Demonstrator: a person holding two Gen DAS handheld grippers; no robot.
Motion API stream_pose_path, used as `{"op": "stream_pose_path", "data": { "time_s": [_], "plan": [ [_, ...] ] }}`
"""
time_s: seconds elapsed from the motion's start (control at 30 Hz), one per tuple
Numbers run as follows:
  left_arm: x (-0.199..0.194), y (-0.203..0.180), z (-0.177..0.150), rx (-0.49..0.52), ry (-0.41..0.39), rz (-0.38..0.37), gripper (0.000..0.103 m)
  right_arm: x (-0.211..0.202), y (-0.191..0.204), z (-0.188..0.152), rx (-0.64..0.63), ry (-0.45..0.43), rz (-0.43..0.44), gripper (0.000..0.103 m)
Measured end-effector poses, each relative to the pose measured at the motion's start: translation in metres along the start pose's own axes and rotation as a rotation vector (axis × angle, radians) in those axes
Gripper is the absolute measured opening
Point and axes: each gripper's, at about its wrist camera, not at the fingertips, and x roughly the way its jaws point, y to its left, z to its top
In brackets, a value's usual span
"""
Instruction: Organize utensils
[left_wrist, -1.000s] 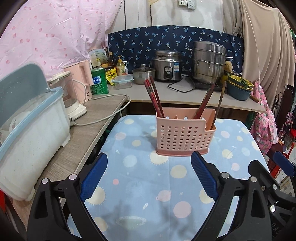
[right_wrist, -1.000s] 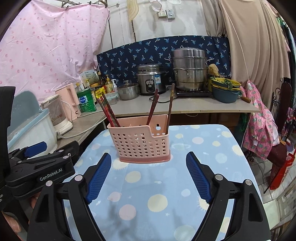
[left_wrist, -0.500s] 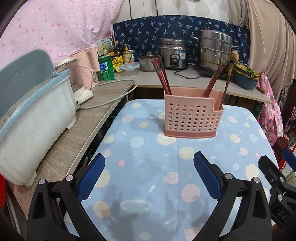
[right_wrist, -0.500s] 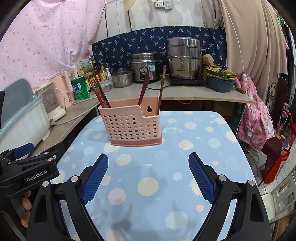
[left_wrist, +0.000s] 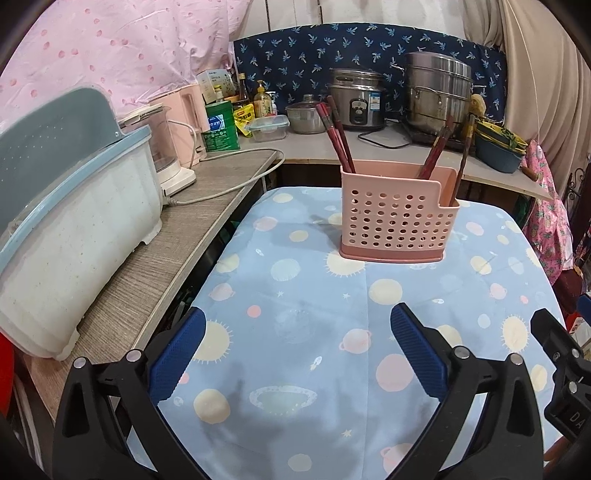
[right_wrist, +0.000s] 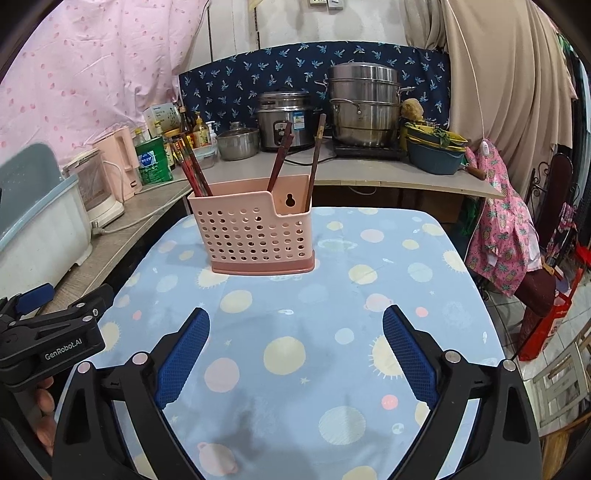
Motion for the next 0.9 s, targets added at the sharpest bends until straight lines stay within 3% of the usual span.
{"op": "stream_pose_path", "data": {
  "time_s": [0.1, 0.9],
  "plan": [
    [0.001, 0.002, -0.001, -0.009, 0.009, 0.000, 0.096, 0.000, 0.002, -0.002, -0.002, 0.003, 0.007, 0.097],
    [0.006, -0.004, -0.008, 0.003, 0.023, 0.004, 0.096, 0.008, 0.014, -0.003, -0.023, 0.016, 0.020, 0.097]
  ]
}}
